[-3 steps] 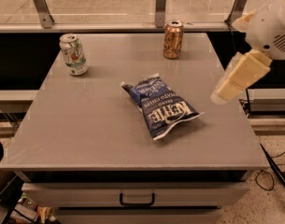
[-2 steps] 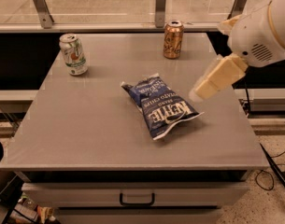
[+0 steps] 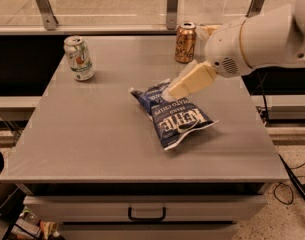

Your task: Knock 7up can over

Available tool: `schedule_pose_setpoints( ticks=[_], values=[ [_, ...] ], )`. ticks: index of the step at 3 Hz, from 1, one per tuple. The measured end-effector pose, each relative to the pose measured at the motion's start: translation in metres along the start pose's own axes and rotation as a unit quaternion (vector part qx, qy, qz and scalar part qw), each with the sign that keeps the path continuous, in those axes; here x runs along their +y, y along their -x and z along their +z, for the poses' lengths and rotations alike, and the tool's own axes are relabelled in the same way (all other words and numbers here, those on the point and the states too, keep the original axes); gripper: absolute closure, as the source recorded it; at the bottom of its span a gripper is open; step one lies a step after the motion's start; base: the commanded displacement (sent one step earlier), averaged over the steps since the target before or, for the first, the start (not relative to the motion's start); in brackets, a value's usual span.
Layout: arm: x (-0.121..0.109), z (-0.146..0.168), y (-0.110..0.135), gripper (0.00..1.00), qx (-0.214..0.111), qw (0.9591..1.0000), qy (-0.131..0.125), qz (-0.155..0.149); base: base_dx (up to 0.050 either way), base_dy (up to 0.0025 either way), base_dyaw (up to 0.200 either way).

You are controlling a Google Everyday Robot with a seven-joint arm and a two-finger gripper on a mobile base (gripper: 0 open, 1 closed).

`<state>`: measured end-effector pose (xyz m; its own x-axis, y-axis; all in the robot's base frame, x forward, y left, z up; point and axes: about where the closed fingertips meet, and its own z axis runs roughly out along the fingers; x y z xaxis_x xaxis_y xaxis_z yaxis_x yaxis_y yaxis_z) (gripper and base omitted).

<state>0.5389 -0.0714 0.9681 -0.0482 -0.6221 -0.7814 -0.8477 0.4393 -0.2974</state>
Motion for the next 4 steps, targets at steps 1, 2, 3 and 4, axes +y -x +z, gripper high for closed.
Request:
schedule_pose_setpoints(
  ticks=[1,2,3,4],
  values=[
    [-0.004,0.028,0.014,0.0,-0.055,0.9984,0.009,0.003,0.0,0.0,0.0],
    [-0.004,0.028,0.014,0.0,-0.055,0.9984,0.009,0.003,0.0,0.0,0.0],
    [0.004,0.049,0.024,0.0,-0.065,0.9977,0.019,0.004,0.0,0.0,0.0],
    [0.011,0.072,0.039,0.0,-0.08,0.9964,0.024,0.012,0.0,0.0,0.0]
  ],
)
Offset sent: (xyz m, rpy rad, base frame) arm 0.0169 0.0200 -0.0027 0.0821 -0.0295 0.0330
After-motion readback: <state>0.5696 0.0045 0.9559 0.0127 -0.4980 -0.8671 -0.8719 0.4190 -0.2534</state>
